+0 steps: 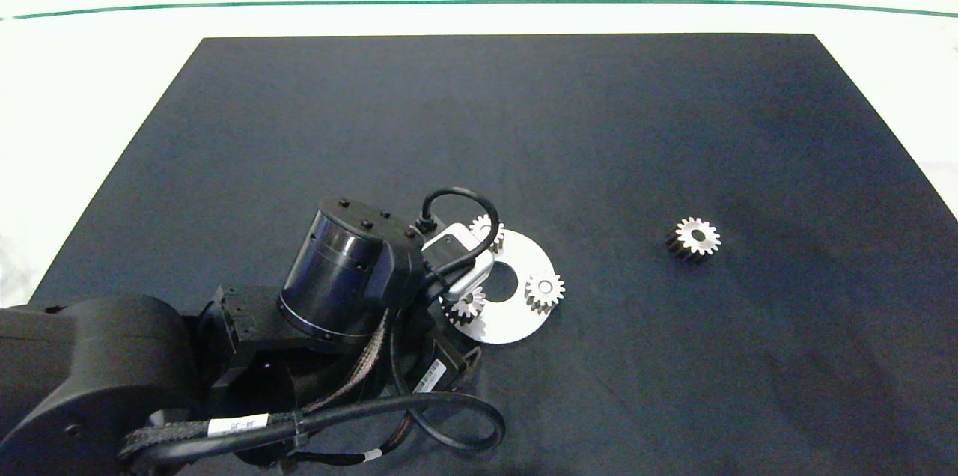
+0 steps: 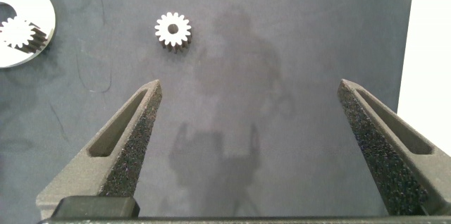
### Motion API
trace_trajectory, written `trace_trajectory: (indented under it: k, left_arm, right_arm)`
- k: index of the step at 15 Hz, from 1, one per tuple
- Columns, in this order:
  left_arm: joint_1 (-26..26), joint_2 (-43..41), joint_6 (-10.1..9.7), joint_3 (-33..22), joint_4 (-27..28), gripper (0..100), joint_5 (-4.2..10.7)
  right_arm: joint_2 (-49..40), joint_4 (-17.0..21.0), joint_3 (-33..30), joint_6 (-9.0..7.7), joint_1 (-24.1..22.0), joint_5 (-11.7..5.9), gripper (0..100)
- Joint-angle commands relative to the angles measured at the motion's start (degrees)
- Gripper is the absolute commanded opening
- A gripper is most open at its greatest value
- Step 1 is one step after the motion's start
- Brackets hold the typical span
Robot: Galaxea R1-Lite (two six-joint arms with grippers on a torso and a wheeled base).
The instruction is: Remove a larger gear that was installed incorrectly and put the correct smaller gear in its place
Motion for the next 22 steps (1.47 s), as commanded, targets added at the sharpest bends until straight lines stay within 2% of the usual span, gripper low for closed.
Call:
trace_trajectory:
  k: [1, 4, 7, 11, 22]
  left_arm:
    - [-0.16, -1.93, 0.2, -2.55, 0.72, 100, 0.16]
    - [-0.16, -1.93, 0.28, -7.47, 4.32, 100, 0.16]
    - [0.45, -1.22, 0.63, -8.88, 4.32, 100, 0.16]
    - [2.91, -0.43, 1.78, -8.79, 4.24, 100, 0.16]
    - [5.29, -0.78, 2.74, -6.15, 4.24, 100, -0.02]
  right_arm:
    - [-0.03, 0.09, -0.2, -0.09, 0.02, -0.01, 100]
    - [0.06, 0.09, -0.64, -0.09, -0.07, -0.01, 100]
    - [-0.03, 0.09, -0.72, -0.09, 0.02, -0.01, 100]
    - [-0.03, 0.09, -0.72, -0.09, 0.02, -0.01, 100]
    - [-0.11, 0.09, -0.64, -0.09, -0.07, -0.01, 100]
